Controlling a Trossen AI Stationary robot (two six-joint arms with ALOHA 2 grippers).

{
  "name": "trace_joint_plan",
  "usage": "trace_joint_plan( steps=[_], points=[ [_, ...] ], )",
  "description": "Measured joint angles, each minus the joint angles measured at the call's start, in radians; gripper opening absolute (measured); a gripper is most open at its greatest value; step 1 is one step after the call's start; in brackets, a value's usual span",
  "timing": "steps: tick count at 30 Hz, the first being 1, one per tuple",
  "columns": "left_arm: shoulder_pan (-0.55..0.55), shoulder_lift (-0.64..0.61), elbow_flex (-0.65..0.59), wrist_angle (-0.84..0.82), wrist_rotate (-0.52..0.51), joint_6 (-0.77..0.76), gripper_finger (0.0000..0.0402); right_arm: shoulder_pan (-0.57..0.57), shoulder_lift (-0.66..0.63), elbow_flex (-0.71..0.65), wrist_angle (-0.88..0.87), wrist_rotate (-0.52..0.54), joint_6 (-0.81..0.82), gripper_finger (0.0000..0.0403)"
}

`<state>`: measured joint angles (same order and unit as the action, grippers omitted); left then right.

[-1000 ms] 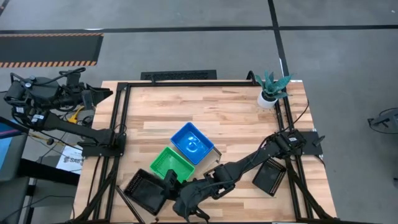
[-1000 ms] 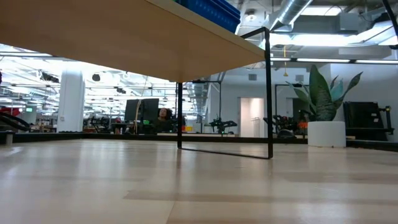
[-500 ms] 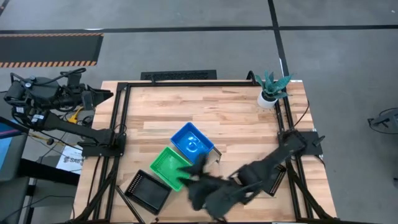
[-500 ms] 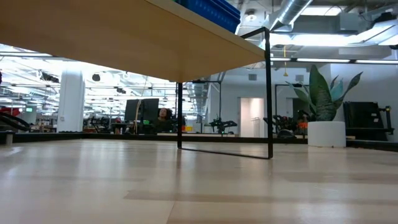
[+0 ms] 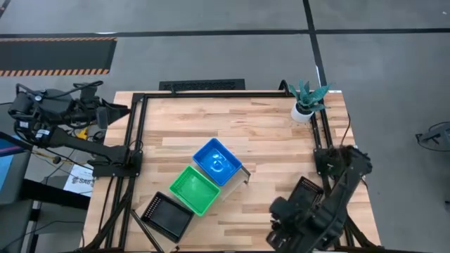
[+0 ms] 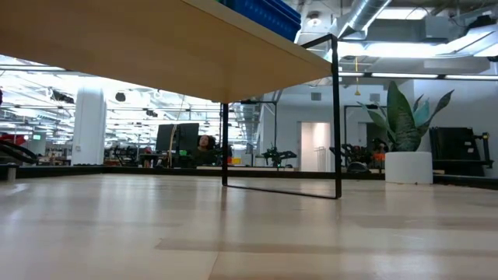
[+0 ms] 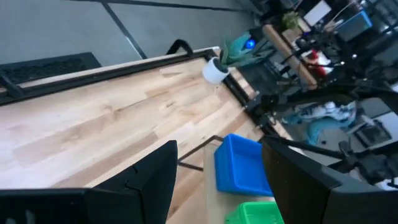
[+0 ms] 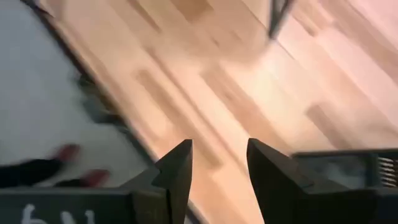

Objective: Stack baskets on shelf by color
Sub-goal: Stack the black bin on the black bin on the shelf

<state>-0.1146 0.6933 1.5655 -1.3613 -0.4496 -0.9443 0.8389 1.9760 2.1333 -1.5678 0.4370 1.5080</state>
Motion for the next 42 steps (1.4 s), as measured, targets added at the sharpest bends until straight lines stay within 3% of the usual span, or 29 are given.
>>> trace_joint_plan(
  steps=[5, 14, 25, 33, 37, 42],
  points=[
    [0.000, 0.005, 0.000, -0.020, -0.001, 0.005, 0.0220, 0.070, -0.014, -0.228, -0.004, -0.184, 0.208, 0.0177],
    [0.000, 0.006, 0.000, -0.020, 0.003, 0.020, 0.0220, 0.101, -0.130, -0.505, 0.024, -0.401, 0.267, 0.0210],
    [0.000, 0.006, 0.000, -0.020, 0.026, 0.015, 0.0220, 0.071, -0.263, -0.847, 0.428, -0.474, 0.153, 0.0227],
    [0.000, 0.006, 0.000, -0.020, 0.025, 0.007, 0.0220, 0.048, -0.261, -0.976, 0.544, -0.502, 0.106, 0.0227],
    [0.000, 0.006, 0.000, -0.020, 0.025, 0.007, 0.0220, 0.034, -0.260, -1.007, 0.567, -0.510, 0.090, 0.0191],
    [0.000, 0.006, 0.000, -0.020, 0.025, 0.006, 0.0220, 0.008, -0.260, -1.010, 0.592, -0.508, 0.049, 0.0055]
  ],
)
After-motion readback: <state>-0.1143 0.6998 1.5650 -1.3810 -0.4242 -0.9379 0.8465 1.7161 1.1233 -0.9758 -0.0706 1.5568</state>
